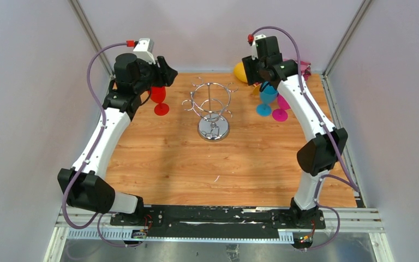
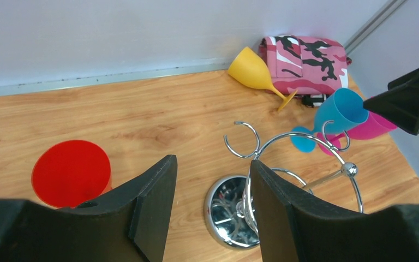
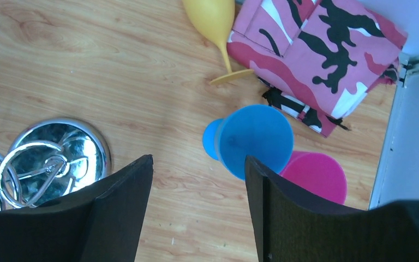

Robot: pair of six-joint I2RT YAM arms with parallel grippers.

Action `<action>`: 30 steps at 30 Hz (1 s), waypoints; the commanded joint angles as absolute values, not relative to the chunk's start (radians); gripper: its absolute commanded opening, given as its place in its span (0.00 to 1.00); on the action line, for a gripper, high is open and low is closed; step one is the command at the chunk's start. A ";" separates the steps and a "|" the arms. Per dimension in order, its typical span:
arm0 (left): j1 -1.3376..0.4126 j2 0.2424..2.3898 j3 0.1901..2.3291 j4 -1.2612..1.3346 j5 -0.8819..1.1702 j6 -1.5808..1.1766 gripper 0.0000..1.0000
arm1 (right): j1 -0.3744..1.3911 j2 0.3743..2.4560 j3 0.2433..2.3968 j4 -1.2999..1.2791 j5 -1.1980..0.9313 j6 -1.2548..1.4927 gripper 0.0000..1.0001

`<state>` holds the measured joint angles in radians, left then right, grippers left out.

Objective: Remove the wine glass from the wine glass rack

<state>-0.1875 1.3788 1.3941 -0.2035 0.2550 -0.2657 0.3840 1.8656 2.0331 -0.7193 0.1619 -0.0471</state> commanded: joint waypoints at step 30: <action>-0.196 1.358 1.363 -0.180 0.265 -0.270 0.57 | 0.281 1.979 1.878 -0.692 0.082 -0.055 0.59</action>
<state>-0.1879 1.3643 1.3739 -0.2031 0.2588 -0.2661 0.2947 1.9476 1.8553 -0.6987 0.1188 -0.0505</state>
